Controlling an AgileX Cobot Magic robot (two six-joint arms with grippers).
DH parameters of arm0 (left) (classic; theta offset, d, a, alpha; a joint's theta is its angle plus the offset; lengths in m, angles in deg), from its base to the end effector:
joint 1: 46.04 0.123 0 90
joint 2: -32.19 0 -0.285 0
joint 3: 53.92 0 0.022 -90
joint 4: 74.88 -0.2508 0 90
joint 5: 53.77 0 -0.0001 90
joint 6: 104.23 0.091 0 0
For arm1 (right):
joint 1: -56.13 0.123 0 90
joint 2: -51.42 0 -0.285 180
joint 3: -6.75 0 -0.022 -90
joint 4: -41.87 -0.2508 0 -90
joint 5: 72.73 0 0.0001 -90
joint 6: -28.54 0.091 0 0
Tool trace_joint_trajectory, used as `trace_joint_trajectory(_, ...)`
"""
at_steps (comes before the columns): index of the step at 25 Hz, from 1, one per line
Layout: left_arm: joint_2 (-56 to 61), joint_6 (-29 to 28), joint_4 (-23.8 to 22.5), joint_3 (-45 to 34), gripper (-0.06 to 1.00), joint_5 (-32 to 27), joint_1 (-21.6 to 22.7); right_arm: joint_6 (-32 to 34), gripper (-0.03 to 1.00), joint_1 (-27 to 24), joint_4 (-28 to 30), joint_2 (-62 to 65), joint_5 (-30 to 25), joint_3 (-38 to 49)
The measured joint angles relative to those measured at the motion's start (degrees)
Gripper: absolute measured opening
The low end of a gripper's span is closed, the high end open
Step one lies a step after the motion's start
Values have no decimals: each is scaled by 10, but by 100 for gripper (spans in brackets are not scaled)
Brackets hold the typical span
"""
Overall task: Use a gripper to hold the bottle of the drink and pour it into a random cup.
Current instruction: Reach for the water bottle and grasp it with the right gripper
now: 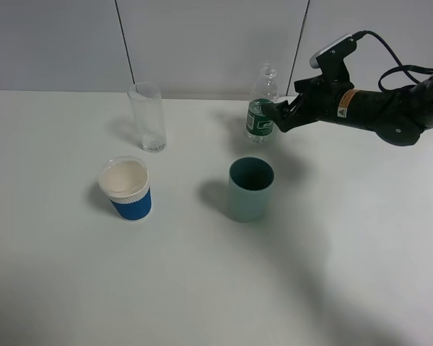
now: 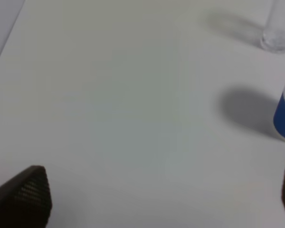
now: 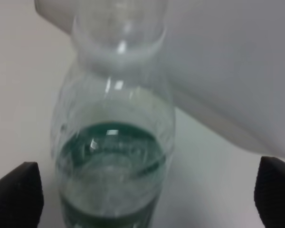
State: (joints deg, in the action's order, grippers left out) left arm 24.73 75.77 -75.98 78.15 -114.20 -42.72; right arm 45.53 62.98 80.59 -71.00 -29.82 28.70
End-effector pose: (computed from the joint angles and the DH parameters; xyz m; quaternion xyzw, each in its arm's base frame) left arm -0.0069 0.0011 0.2808 -0.0250 0.8468 0.0250 0.5307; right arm 0.3875 0.0855 0.1464 -0.2650 0.7568 0.1439 0.5800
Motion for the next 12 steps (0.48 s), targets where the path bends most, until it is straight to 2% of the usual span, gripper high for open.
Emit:
trace_joint_trajectory(7,0,0,0,0,98,0,0,46,88,1,31,-21,-6,-37)
trace_joint_trajectory(12,0,0,0,0,98,0,0,56,88,19,40,-62,-15,-72)
